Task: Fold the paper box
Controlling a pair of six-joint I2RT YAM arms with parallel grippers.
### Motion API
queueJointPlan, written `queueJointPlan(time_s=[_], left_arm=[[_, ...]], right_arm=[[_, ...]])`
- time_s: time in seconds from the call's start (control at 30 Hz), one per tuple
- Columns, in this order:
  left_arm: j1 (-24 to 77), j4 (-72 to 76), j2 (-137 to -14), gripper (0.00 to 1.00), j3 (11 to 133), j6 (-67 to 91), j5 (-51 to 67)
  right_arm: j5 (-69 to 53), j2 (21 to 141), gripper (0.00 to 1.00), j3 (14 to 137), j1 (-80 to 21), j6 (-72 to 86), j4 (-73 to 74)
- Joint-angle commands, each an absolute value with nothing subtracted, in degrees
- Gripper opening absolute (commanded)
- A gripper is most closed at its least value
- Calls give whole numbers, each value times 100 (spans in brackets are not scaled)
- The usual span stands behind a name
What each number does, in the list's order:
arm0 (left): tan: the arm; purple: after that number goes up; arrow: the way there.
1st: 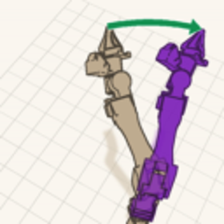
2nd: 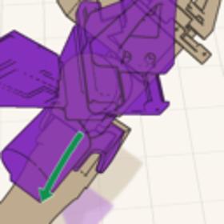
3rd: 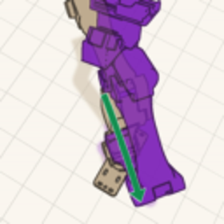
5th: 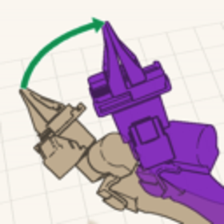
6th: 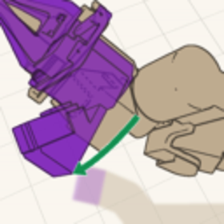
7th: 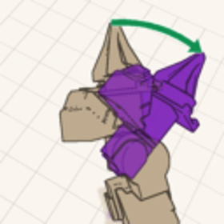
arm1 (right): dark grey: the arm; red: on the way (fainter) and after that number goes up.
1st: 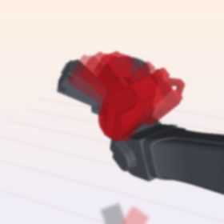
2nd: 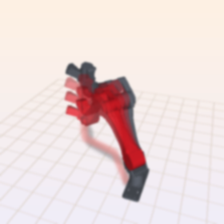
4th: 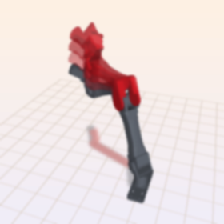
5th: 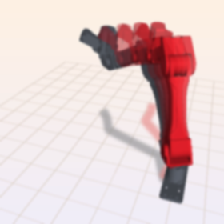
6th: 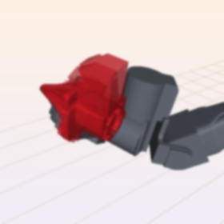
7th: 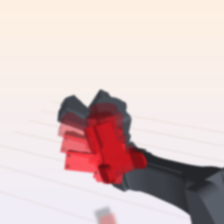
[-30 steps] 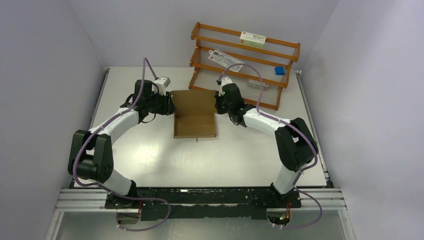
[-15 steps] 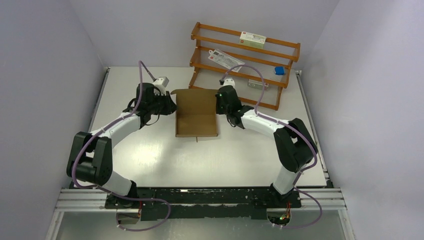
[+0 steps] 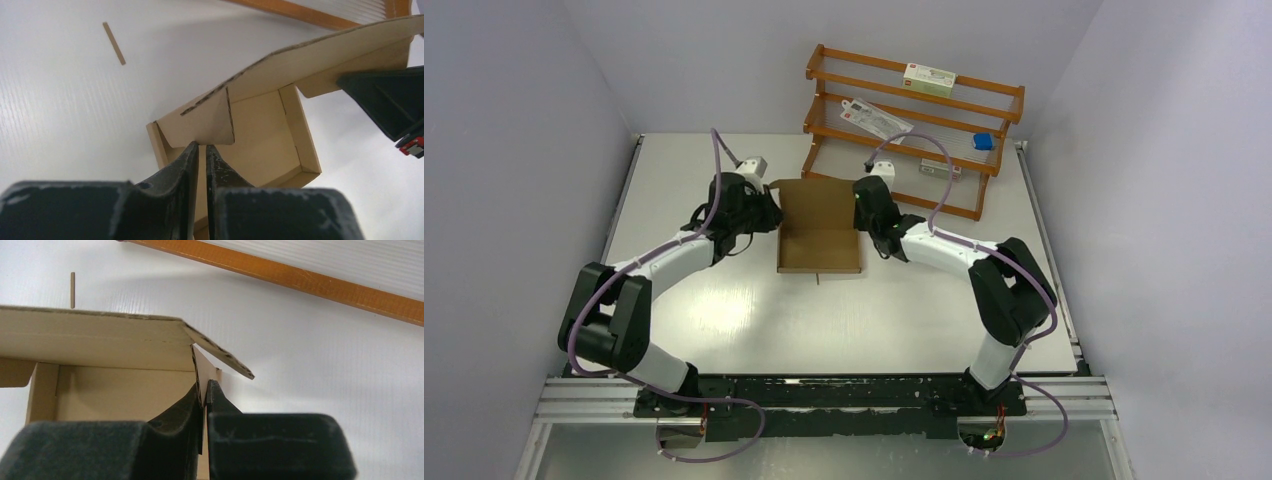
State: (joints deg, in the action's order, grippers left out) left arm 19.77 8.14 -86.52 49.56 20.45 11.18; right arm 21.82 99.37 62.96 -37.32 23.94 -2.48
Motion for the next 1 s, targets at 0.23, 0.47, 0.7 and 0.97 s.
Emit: queueJointPlan(time_s=[0.23, 0.47, 0.7, 0.97], left_arm=[[2240, 1615, -8190, 17, 4138, 2575, 1037], [2143, 756, -7718, 37, 4633, 1972, 714], [1456, 104, -7643, 53, 5283, 1328, 1222], [984, -298, -7951, 65, 5719, 546, 1731]], right_arm=[[2091, 9596, 8, 5713, -3922, 2862, -807], [2061, 9475, 6, 5548, -3920, 1844, -1122], [844, 9350, 0, 5658, -3829, 350, -1146], [-683, 9375, 0, 6177, -3278, -642, -467]])
